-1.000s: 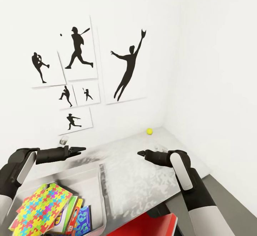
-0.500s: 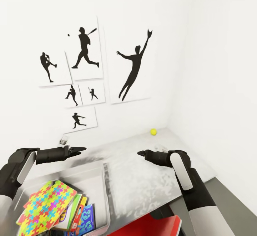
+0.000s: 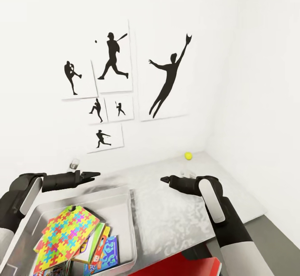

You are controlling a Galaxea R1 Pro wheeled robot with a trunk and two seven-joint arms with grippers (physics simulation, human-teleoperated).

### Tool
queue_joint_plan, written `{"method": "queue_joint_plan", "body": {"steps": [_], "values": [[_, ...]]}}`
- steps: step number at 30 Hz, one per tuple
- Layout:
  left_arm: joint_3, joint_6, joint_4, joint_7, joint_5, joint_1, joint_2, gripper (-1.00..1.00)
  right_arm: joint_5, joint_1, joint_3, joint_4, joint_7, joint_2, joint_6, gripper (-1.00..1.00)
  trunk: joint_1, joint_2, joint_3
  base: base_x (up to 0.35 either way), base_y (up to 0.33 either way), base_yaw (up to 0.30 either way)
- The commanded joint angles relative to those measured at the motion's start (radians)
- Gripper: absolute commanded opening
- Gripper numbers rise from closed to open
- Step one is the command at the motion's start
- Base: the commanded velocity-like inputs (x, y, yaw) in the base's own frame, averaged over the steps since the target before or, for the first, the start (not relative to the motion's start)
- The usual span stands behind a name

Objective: Put all the toys in the child's room - the three board games (two on the bed and one on the table), the two jigsaw puzzles on the table, and the tennis ball on the table - inside the toy box on the table in the child's room.

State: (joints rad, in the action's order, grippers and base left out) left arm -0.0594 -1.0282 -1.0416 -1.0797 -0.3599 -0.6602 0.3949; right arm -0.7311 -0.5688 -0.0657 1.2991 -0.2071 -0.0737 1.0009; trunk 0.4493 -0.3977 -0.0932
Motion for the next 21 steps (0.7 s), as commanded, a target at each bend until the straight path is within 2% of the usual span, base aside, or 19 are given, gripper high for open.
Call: {"method": "queue_joint_plan", "body": {"steps": [1,21], "values": [[0.000,-0.004,0.000,-0.003,0.001,-0.001,0.000,1.00,-0.010,-0.001,0.000,0.002,-0.010,0.000,0.003,1.00,0.001,-0.002,-0.002,0.000,0.000,0.013],[0.000,-0.004,0.000,-0.003,0.001,-0.001,0.001,1.00,-0.010,0.000,0.000,0.003,-0.011,0.000,0.003,1.00,0.001,-0.002,-0.002,0.009,0.000,0.002]]}}
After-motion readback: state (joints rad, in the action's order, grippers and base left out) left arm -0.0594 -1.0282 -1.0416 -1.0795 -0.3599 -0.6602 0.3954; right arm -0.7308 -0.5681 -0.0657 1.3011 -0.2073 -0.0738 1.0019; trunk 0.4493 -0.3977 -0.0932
